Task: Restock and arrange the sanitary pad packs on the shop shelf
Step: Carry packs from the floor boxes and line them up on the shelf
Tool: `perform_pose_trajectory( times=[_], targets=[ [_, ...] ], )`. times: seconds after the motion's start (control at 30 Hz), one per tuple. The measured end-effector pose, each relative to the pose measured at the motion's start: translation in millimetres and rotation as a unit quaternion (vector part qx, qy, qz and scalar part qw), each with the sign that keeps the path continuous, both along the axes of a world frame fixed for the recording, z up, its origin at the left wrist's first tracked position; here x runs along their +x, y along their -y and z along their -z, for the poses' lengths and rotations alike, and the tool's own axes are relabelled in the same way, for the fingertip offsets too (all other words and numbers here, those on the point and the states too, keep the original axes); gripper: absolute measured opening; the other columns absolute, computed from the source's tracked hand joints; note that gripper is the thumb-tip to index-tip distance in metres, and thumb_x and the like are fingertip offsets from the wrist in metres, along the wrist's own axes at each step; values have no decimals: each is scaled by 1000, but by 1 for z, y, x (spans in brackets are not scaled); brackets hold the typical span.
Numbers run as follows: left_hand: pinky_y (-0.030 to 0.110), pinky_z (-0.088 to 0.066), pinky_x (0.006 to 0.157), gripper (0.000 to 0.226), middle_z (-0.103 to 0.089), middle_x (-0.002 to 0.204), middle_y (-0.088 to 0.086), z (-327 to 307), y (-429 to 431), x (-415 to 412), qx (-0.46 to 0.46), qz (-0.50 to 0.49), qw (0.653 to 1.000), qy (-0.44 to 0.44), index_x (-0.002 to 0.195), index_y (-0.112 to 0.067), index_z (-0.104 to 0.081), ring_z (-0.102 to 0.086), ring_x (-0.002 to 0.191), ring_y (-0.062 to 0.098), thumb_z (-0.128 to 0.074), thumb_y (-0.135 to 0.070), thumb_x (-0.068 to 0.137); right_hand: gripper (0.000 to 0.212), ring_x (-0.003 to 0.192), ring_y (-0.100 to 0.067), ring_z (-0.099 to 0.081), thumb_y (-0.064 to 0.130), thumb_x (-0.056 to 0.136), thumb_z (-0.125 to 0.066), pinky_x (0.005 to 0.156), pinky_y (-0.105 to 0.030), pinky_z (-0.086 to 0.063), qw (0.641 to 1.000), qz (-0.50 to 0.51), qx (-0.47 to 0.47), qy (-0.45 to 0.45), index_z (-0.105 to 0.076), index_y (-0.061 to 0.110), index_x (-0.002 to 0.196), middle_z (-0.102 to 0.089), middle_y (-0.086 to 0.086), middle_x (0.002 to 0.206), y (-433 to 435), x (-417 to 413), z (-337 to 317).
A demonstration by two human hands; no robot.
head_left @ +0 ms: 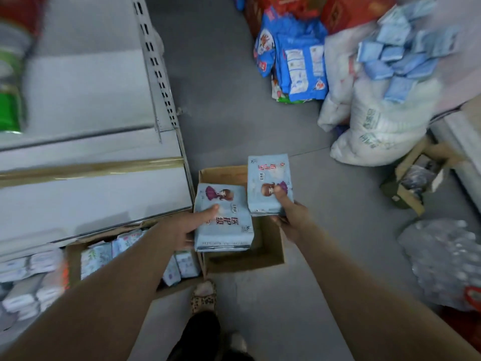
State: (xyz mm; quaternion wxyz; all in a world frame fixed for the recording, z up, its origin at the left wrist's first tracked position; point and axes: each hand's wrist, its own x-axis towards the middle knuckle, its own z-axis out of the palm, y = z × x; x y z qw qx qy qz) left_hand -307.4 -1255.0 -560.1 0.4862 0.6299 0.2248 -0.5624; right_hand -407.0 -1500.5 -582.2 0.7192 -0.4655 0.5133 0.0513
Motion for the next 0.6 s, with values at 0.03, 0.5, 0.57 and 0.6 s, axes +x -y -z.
perform_pose_trajectory(
  times=[0.03, 0.5, 0.57, 0.6],
  targets=[
    [31, -53, 67, 59, -76, 99, 6, -17, -6, -4, 3, 1, 1000, 19, 111, -15, -68, -72, 90, 22, -79, -57, 70, 61, 102, -26, -73, 43, 77, -85, 68, -31, -62, 1000, -3, -2, 14, -63, 10, 124, -75, -10, 112, -4, -3, -16],
    [31, -57, 63, 66, -77, 92, 10, -231, -146, -132, -58, -107, 977, 178, 106, -7, -68, -72, 80, 20, -88, -49, 59, 63, 107, -25, -72, 37, 73, -86, 96, -46, -57, 987, -50, -3, 151, -64, 10, 125, -76, -9, 113, -127, -112, -224],
    [29, -58, 62, 97, -78, 90, 8, -260, -175, -145, -64, -121, 971, 198, 106, -8, -69, -74, 77, 19, -97, -56, 26, 69, 108, -26, -71, 34, 69, -88, 95, -47, -58, 984, -56, 6, 171, -62, 10, 127, -75, -10, 115, -148, -121, -253],
    [29, -57, 65, 105, -78, 91, 6, -273, -190, -150, -70, -126, 966, 213, 107, -9, -70, -75, 78, 18, -97, -57, 17, 70, 108, -25, -71, 33, 68, -88, 93, -45, -59, 981, -60, 11, 181, -61, 9, 128, -74, -11, 116, -159, -123, -268]
  ],
)
